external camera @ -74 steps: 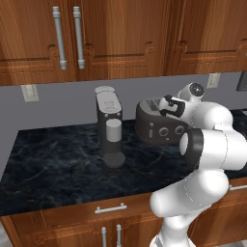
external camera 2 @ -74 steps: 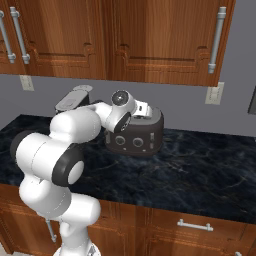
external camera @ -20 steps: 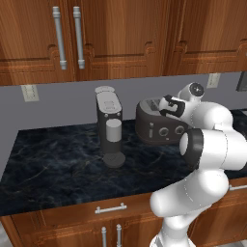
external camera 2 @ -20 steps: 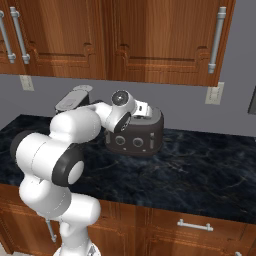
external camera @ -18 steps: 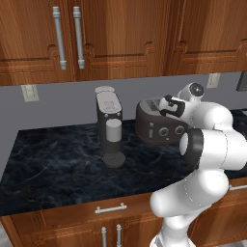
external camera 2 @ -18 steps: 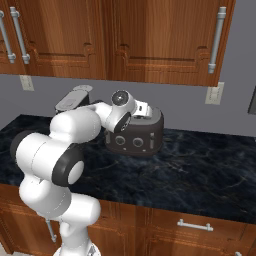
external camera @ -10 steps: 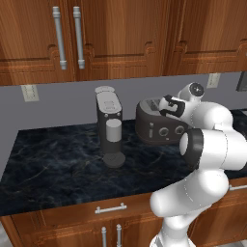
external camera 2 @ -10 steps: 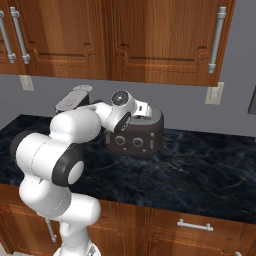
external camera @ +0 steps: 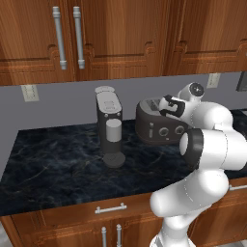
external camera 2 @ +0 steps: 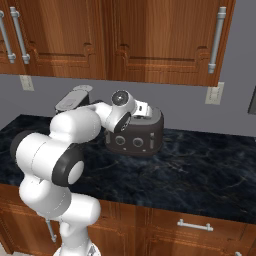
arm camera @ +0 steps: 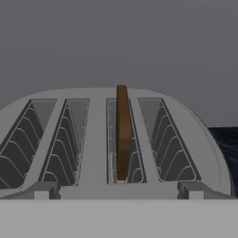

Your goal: Start the toaster. Once the lever pops up, take the bread to the plate on the dining counter.

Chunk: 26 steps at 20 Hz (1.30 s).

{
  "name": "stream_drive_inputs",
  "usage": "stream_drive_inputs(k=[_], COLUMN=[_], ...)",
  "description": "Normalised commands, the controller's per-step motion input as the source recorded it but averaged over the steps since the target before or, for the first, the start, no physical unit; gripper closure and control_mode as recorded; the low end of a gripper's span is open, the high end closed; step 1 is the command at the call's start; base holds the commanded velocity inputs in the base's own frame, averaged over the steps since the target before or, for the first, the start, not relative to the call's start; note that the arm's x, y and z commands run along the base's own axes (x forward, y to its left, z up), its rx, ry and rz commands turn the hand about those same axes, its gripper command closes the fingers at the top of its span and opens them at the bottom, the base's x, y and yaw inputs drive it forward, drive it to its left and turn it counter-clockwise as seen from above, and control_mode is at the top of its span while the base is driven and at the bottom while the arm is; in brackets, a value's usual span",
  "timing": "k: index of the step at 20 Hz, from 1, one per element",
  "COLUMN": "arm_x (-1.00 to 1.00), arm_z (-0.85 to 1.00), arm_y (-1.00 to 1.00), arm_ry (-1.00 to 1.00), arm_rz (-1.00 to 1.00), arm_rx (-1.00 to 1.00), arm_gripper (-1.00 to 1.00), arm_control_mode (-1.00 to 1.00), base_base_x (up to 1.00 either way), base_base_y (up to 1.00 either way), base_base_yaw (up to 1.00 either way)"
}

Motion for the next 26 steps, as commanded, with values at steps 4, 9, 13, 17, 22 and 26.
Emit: stream_drive_inputs(k=[4, 9, 13, 17, 22, 26], arm_x=[0.0, 0.0, 0.0, 0.0, 0.01, 0.08], arm_z=[0.0, 0.0, 0.0, 0.0, 0.0, 0.0], arm_y=[0.0, 0.0, 0.0, 0.0, 0.0, 0.0], arm_ry=[0.0, 0.0, 0.0, -0.01, -0.02, -0.03], arm_rz=[0.0, 0.0, 0.0, 0.0, 0.0, 0.0], arm_rx=[0.0, 0.0, 0.0, 0.0, 0.0, 0.0], arm_gripper=[-1.0, -1.0, -1.0, -1.0, -1.0, -1.0], arm_control_mode=[-1.0, -1.0, -1.0, -1.0, -1.0, -1.0], base_base_x=[0.0, 0.0, 0.0, 0.0, 0.0, 0.0], base_base_y=[0.0, 0.0, 0.0, 0.0, 0.0, 0.0], base_base_yaw=[0.0, 0.0, 0.0, 0.0, 0.0, 0.0])
